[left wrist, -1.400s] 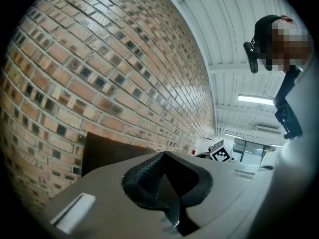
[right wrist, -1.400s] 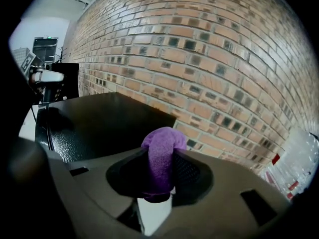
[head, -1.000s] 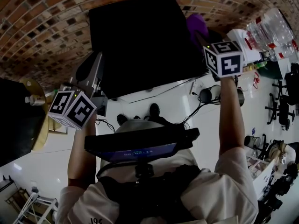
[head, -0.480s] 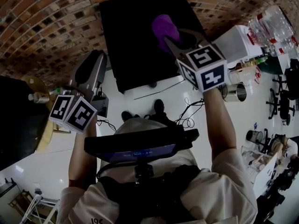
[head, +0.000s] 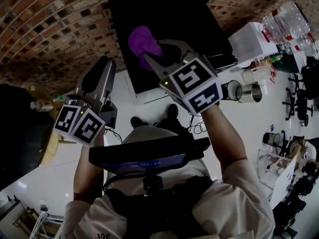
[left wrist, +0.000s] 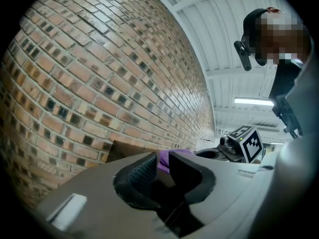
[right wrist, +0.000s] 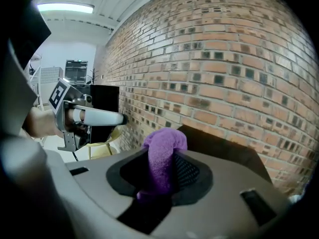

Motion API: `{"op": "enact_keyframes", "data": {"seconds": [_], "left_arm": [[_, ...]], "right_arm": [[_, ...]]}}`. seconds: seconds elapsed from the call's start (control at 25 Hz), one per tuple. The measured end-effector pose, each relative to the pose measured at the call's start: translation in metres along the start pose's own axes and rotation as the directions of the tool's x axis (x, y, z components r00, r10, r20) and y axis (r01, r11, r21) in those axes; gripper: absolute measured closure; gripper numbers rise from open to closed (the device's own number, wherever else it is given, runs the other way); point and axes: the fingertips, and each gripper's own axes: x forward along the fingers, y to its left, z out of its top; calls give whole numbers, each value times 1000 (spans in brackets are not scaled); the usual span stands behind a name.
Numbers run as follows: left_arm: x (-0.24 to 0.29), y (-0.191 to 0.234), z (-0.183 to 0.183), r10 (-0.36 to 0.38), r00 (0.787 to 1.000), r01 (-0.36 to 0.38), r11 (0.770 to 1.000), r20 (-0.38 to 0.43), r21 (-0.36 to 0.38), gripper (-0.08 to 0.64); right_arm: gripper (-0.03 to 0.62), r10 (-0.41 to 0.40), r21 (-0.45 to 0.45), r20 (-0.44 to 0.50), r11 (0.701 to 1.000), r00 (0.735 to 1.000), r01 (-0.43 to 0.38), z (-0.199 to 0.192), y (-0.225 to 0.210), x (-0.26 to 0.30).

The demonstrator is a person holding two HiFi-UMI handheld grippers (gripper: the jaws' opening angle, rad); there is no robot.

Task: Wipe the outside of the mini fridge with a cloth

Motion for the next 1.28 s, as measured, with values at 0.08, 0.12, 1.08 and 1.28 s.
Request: {"op": "enact_keyframes", "data": {"seconds": [0.08, 0.12, 1.08, 1.28], "left_arm": [[-2, -2, 0, 4, 1000, -4, 1000, 2, -4, 497], [-2, -2, 0, 9, 1000, -9, 1000, 4, -8, 497], [-2, -51, -11, 153, 988, -150, 987, 35, -56, 517], [12, -66, -19, 140, 990, -138, 989, 32, -55, 517]], "right_arm": [[462, 28, -2, 14, 1000, 1000, -28, 5, 13, 1], [462, 43, -2, 21, 999, 999, -43, 6, 19, 3], [462, 244, -33, -10, 969, 970, -244, -35, 42, -22], [462, 217, -10, -10, 976, 976, -217, -50, 16, -36]]}}
